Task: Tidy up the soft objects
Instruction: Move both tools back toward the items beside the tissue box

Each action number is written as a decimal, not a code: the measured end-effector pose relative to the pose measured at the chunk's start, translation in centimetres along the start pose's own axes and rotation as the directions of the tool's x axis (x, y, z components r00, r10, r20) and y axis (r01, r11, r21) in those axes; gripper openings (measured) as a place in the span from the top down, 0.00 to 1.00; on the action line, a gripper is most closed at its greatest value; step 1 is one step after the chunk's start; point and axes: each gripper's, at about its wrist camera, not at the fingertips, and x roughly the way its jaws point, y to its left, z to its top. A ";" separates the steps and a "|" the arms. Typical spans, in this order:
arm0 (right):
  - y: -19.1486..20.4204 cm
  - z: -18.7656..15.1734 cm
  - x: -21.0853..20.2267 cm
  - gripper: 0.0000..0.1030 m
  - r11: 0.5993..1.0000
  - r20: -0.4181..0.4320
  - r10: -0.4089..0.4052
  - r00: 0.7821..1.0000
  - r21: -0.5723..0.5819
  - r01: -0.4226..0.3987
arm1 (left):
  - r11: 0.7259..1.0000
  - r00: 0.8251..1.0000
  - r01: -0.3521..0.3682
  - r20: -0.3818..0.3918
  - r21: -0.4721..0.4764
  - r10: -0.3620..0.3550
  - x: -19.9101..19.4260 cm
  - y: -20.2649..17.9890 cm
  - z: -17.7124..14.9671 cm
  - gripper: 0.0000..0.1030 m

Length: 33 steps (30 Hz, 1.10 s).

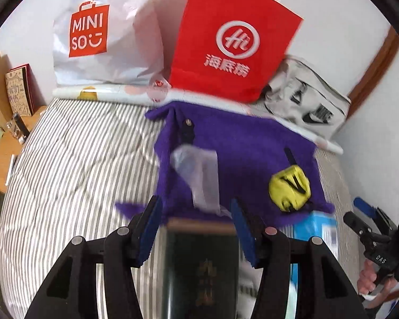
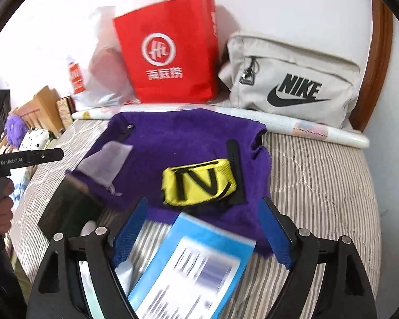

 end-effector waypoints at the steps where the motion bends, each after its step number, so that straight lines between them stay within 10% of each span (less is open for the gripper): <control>1: 0.4 -0.6 -0.7 0.19 1.000 0.000 0.009 1.000 -0.004 -0.009 | 1.000 1.000 -0.005 -0.008 0.014 0.005 -0.5 0.0 -0.7 0.50; 10: 3.1 -6.1 -4.1 0.19 0.996 -0.037 0.078 0.996 0.037 -0.077 | 0.998 0.999 -0.009 -0.039 0.066 0.011 -3.5 -0.3 -9.1 0.50; 23: 4.6 -13.1 -7.2 0.19 0.989 -0.050 0.139 0.989 0.060 -0.136 | 0.995 0.981 0.044 -0.184 -0.092 -0.060 -0.4 0.9 -17.5 0.40; 33: 2.5 -15.3 -7.0 0.19 0.983 -0.072 0.144 0.987 0.122 -0.135 | 0.989 0.978 -0.150 -0.144 0.005 0.149 2.8 -2.7 -16.0 0.31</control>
